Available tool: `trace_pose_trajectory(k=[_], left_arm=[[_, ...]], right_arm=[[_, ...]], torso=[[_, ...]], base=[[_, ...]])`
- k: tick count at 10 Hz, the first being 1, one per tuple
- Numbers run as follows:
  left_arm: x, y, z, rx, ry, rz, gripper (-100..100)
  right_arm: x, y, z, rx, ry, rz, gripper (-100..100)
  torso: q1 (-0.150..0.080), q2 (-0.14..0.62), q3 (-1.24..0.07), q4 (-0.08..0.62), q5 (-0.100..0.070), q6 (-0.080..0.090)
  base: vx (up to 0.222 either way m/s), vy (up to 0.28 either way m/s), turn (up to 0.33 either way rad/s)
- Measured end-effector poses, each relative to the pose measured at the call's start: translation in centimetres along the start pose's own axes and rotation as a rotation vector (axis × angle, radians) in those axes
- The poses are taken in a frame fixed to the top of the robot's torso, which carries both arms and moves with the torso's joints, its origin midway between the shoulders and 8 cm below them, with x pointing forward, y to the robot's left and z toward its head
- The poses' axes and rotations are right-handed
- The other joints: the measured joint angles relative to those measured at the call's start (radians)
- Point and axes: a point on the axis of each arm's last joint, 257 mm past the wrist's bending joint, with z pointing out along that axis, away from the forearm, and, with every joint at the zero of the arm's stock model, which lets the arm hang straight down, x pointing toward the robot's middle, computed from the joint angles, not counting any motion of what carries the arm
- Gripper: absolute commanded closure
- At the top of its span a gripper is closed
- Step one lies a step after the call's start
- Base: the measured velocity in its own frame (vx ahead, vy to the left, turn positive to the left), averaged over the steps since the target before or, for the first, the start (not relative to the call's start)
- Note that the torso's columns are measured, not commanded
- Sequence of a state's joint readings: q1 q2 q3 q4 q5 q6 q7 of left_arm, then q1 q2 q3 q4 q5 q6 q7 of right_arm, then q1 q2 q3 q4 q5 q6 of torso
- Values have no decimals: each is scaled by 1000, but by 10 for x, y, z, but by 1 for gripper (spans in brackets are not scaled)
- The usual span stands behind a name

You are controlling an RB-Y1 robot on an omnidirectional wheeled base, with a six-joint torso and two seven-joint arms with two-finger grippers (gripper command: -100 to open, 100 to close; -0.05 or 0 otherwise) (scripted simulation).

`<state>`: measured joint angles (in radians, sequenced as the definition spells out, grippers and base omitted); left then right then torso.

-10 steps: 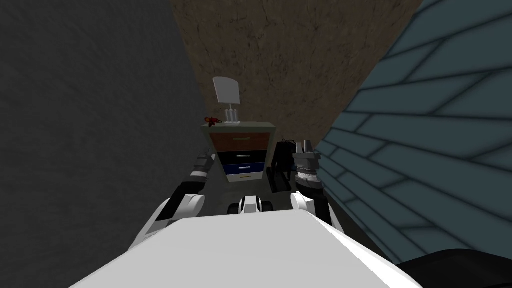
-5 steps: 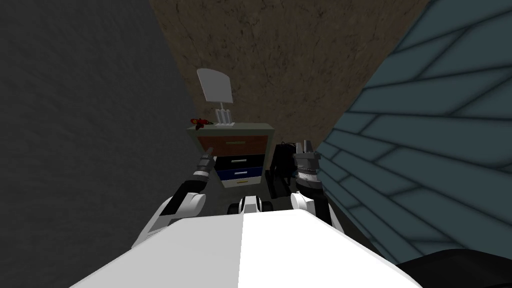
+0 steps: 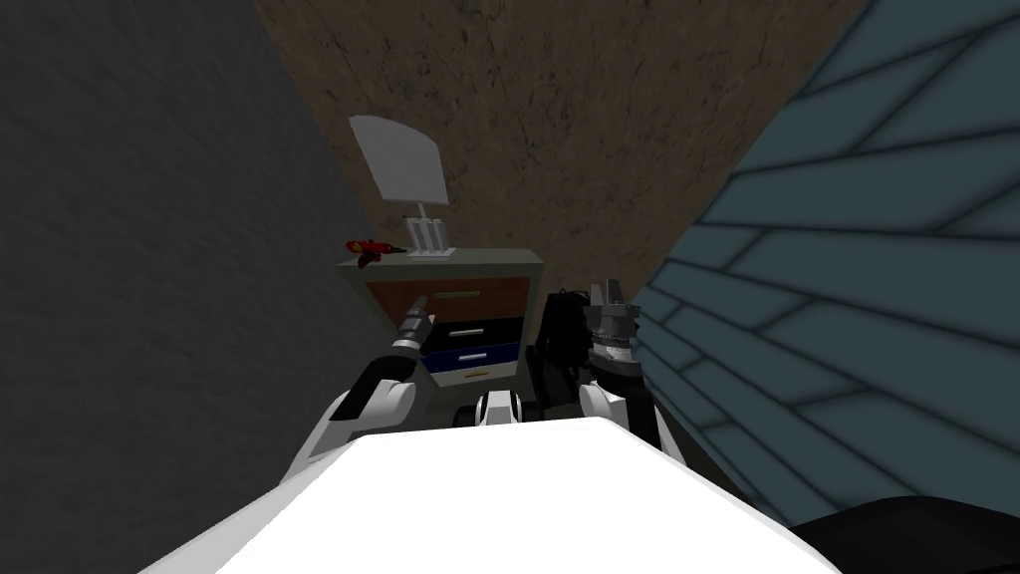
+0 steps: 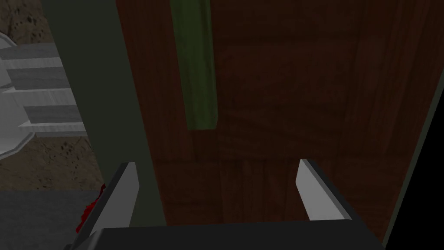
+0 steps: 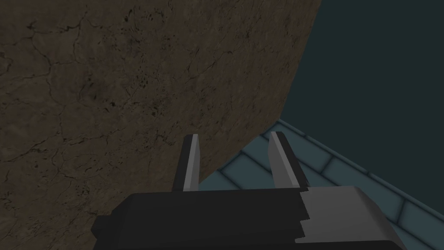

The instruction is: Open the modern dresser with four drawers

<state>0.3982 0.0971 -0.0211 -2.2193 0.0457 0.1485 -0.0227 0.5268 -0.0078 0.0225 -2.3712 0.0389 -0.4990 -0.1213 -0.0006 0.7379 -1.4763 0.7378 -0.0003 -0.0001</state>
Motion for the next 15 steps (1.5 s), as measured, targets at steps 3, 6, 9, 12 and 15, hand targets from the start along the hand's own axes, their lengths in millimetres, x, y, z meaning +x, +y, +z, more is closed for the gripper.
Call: trace_pose_trajectory(k=[3,6,9,12,15], left_arm=[[3,6,1,-24,-28,-58,-100],[3,4,0,-26,-38,-75,-100],[3,-2,-1,-16,-37,-75,100],[4,-2,-5,-22,-34,-75,100],[4,-3,-7,-23,-21,-55,-100]], right_arm=[[0,0,0,0,0,0,0],[0,0,0,0,0,0,0],[0,0,0,0,0,0,0],[0,0,0,0,0,0,0],[0,0,0,0,0,0,0]], torso=[[2,4,3,1,1,0],[2,-3,-1,0,1,0],[2,2,2,-1,2,1],[0,3,2,1,0,0],[2,-9,-5,-2,1,0]], base=[[58,-20,-9],[54,5,-9],[-80,-5,11],[-198,-30,13],[-32,-11,0]])
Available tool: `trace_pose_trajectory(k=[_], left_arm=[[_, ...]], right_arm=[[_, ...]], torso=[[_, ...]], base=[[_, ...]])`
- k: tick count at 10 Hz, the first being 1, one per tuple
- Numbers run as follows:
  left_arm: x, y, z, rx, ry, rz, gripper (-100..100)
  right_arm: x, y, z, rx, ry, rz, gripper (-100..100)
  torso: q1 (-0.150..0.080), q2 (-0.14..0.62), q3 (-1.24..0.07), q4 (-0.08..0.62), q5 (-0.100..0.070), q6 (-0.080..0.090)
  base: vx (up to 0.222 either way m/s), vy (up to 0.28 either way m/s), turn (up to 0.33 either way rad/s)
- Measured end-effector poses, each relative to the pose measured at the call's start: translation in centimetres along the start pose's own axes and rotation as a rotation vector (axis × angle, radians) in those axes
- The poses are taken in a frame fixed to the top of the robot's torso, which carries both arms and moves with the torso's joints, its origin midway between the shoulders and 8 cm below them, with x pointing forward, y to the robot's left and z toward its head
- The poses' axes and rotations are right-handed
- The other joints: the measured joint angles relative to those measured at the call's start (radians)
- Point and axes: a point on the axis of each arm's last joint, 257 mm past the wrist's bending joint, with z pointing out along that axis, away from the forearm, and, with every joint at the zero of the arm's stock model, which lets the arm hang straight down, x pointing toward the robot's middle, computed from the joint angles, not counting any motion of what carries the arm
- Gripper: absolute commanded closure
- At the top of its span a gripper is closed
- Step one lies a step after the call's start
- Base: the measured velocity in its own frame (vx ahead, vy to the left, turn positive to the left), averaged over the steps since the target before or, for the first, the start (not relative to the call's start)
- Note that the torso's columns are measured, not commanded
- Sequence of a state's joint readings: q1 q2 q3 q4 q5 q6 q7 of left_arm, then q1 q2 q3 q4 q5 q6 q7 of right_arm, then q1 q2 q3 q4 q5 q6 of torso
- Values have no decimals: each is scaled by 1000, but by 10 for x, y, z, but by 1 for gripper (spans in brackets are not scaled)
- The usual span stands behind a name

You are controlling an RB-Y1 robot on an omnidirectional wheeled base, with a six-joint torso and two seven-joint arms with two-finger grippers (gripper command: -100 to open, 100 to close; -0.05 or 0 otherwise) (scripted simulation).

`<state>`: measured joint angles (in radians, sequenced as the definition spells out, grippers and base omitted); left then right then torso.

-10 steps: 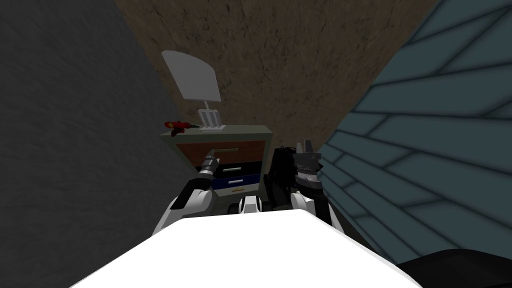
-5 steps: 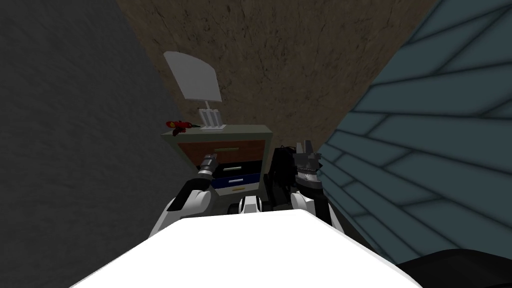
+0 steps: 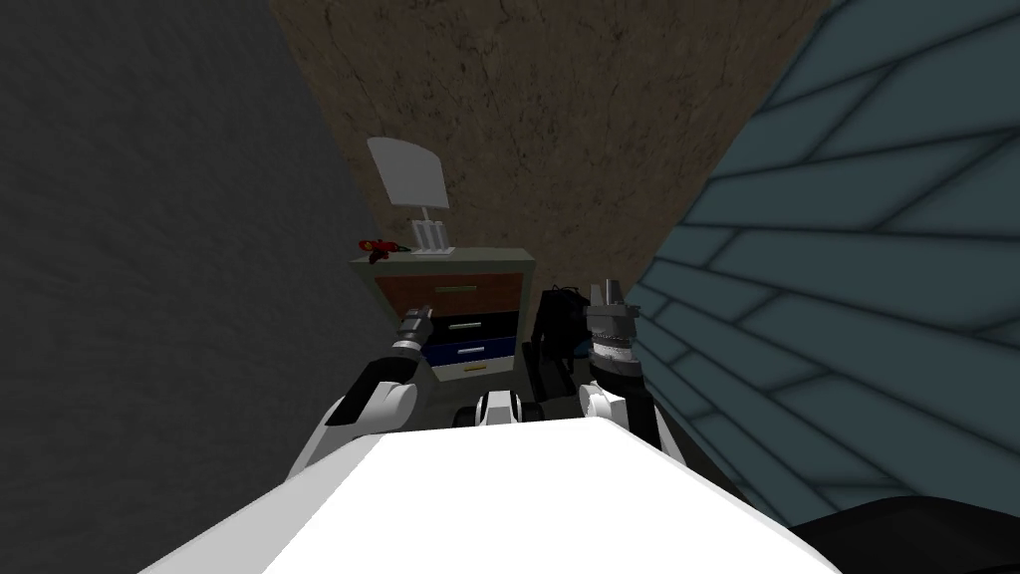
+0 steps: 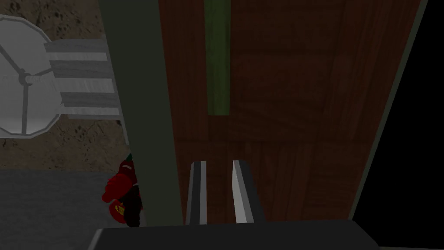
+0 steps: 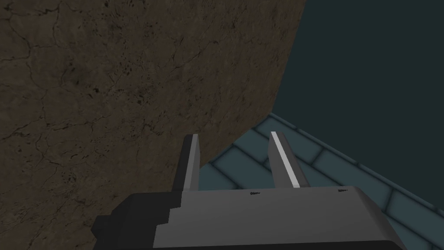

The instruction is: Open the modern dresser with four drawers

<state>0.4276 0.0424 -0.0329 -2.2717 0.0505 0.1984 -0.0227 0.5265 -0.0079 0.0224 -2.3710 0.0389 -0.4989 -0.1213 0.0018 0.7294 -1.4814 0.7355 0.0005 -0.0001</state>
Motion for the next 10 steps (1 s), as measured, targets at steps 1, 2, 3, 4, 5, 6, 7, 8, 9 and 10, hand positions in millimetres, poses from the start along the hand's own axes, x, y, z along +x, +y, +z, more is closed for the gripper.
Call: trace_pose_trajectory(k=[1,2,3,4,5,6,7,8,9,10], left_arm=[[0,0,0,-1,11,20,-100],[-1,0,0,-2,19,35,-100],[-1,-1,-1,-3,29,53,-100],[-1,-1,-1,-4,37,69,-100],[-2,-1,-2,-7,45,85,-100],[-2,-3,-2,-10,47,92,-100],[-3,-4,-2,-13,47,94,-100],[-4,-6,-3,-16,37,79,-100],[-4,-7,-3,-17,25,57,-100],[-4,-7,-3,-18,15,40,-100]], right_arm=[[0,0,0,0,0,0,0],[0,0,0,0,0,0,0],[0,0,0,0,0,0,0],[0,0,0,0,0,0,0],[0,0,0,0,0,0,0],[0,0,0,0,0,0,0],[0,0,0,0,0,0,0],[0,0,0,0,0,0,0],[0,0,0,0,0,0,0],[0,0,0,0,0,0,0]], torso=[[0,2,1,0,0,0],[-1,5,3,1,0,0],[-1,7,5,2,0,0],[-2,9,5,3,0,0],[-2,7,5,2,-1,0],[-2,4,3,1,-1,0],[-1,5,3,1,0,0],[-2,7,4,2,-1,0],[-2,12,7,3,-1,0],[-2,14,9,4,-1,0]], base=[[30,1,0],[49,6,-3],[55,12,-4],[92,8,-12],[162,17,-15],[181,27,-16],[175,19,-14],[101,25,-35],[55,14,9],[33,1,17]])
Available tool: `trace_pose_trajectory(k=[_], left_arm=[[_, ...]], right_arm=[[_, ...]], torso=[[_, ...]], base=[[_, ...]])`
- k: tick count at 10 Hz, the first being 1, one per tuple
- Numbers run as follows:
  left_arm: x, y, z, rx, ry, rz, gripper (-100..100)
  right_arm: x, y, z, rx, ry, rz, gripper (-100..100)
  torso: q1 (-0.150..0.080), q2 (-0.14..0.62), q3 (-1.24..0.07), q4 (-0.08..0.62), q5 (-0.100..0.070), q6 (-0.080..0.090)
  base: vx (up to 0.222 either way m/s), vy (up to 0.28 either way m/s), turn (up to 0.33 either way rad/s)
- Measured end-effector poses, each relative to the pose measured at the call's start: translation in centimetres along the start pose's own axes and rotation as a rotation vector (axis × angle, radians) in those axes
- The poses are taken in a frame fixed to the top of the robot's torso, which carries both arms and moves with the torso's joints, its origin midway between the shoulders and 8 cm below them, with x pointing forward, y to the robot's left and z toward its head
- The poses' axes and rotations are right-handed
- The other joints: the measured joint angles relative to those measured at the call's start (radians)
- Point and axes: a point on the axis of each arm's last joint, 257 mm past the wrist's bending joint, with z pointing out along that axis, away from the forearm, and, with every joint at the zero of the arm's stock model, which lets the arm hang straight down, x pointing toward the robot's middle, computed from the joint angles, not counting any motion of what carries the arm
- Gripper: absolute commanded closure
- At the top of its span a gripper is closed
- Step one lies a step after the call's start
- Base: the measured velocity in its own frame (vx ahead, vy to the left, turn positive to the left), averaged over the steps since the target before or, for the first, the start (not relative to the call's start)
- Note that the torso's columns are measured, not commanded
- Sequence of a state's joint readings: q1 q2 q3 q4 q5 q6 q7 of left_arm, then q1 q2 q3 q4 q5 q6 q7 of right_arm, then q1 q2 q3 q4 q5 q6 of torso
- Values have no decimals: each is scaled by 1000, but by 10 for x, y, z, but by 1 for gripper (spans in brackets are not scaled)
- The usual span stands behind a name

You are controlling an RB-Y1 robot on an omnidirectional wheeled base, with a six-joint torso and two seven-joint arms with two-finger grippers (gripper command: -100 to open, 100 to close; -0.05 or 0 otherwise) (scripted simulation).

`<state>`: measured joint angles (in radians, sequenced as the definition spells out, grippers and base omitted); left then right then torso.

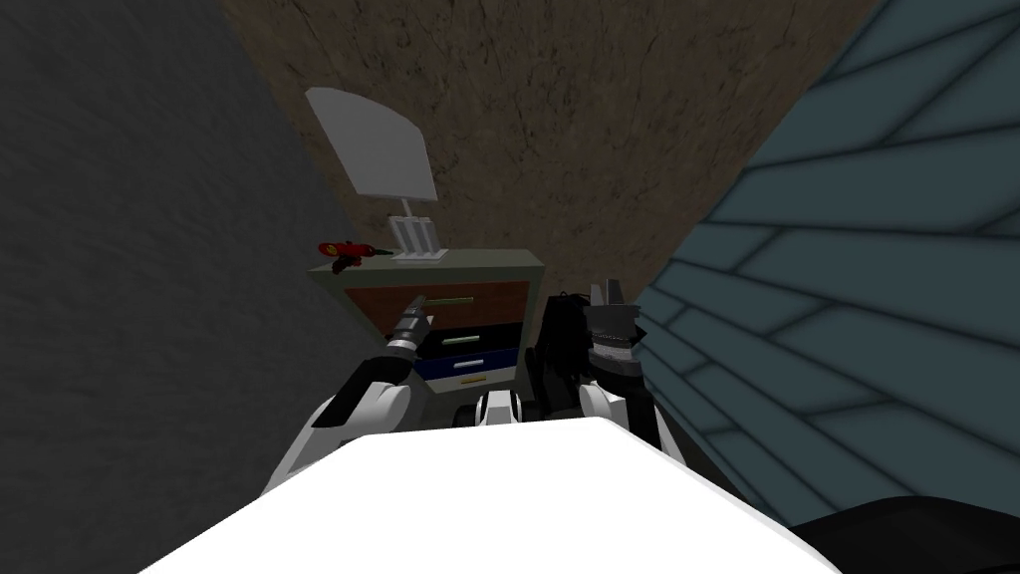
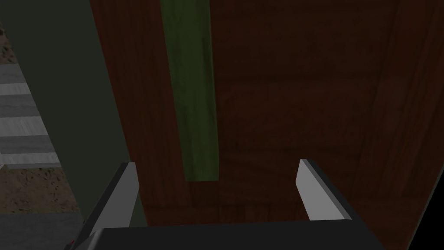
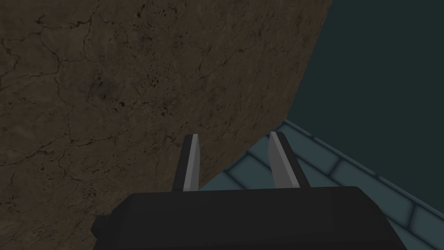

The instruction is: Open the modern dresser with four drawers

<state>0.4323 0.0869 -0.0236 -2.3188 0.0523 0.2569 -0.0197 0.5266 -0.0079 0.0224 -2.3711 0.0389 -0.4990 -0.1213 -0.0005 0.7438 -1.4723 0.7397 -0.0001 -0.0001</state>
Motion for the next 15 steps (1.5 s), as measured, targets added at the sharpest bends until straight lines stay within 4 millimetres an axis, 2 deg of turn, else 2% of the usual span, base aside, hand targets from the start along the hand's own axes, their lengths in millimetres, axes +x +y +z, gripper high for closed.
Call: trace_pose_trajectory(k=[4,12,13,15], left_arm=[[0,-1,0,0,-27,-50,-100],[-33,-3,39,0,-76,-45,-100],[-33,-3,39,-2,-77,-45,100],[-23,-3,29,2,-62,-44,100]], right_arm=[[0,0,0,0,0,0,0],[0,0,0,0,0,0,0],[0,0,0,0,0,0,0],[0,0,0,0,0,0,0]], torso=[[1,-6,-4,-2,0,0],[1,-7,-4,-2,0,0],[1,-7,-4,-2,0,0],[0,-7,-4,-3,1,1]], base=[[0,2,-7],[-26,-4,-54],[1,-7,34],[8,-5,64]])
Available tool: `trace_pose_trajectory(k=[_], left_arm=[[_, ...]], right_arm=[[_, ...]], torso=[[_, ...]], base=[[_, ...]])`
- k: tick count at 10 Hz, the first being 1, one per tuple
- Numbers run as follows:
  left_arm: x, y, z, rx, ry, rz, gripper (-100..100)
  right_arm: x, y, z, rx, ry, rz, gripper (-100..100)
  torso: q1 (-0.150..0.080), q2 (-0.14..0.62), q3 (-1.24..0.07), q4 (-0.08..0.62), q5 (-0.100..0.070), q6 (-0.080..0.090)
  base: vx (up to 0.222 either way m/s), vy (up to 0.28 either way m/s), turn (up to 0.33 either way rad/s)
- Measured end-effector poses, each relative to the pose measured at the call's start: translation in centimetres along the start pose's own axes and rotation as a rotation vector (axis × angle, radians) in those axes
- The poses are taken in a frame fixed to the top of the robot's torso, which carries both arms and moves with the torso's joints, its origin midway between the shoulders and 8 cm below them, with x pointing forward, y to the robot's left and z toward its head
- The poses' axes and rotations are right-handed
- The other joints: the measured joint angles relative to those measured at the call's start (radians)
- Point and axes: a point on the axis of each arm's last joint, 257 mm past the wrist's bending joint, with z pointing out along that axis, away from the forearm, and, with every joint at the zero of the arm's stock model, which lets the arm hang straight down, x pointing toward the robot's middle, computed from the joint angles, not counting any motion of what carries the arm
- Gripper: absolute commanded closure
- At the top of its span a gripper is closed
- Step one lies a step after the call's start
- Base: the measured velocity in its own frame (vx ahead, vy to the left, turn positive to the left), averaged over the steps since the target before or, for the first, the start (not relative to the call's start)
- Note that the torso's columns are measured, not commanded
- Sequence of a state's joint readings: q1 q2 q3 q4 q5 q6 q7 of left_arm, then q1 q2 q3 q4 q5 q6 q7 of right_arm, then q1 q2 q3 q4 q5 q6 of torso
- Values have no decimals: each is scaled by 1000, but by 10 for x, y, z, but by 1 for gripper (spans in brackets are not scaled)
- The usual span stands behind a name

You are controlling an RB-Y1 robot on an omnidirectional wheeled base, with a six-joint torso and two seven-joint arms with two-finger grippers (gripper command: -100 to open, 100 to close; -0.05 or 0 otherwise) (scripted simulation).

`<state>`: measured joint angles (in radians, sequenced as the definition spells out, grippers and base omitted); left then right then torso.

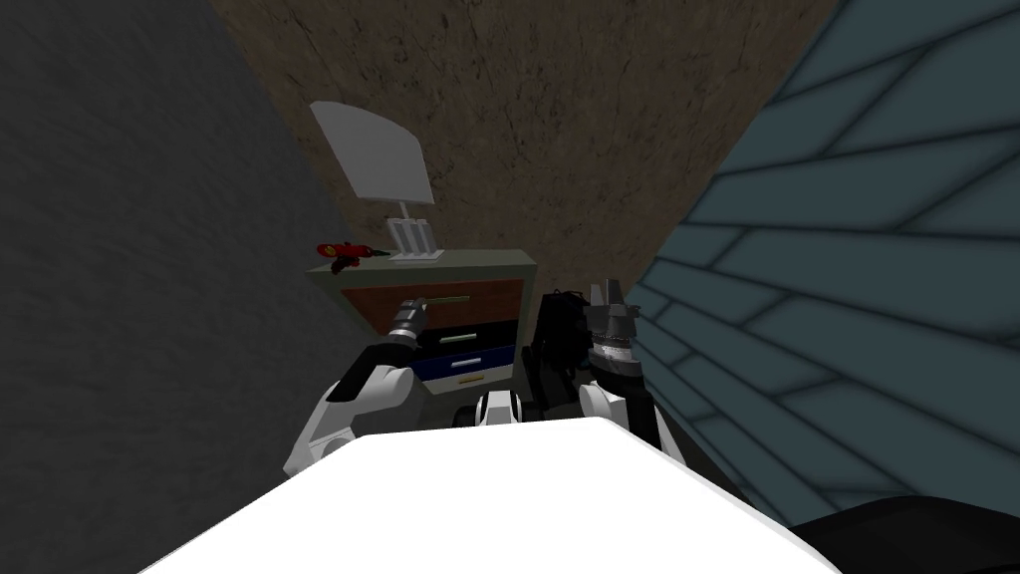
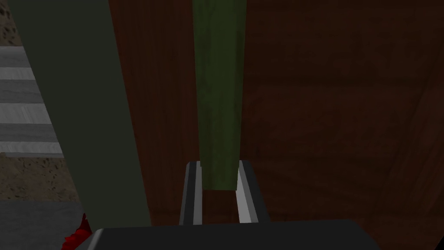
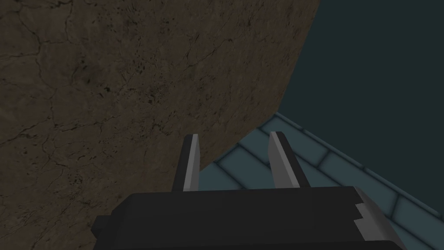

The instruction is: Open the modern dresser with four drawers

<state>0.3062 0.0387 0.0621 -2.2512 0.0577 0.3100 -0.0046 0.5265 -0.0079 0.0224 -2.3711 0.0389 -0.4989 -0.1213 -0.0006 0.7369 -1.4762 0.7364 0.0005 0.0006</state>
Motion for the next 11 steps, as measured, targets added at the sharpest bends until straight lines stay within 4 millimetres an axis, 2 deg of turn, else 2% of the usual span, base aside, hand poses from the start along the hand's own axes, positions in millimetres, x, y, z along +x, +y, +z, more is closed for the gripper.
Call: trace_pose_trajectory(k=[6,9,11], left_arm=[[19,1,-26,8,32,-5,100],[19,-9,-32,13,36,-6,100],[20,-5,-37,-8,39,-7,100]], right_arm=[[0,0,0,0,0,0,0],[0,0,0,0,0,0,0],[0,0,0,0,0,0,0]], torso=[[1,-2,-1,-2,1,1],[2,10,6,2,1,-2],[2,1,0,4,-1,-2]], base=[[33,9,54],[-146,1,0],[-104,-15,6]])
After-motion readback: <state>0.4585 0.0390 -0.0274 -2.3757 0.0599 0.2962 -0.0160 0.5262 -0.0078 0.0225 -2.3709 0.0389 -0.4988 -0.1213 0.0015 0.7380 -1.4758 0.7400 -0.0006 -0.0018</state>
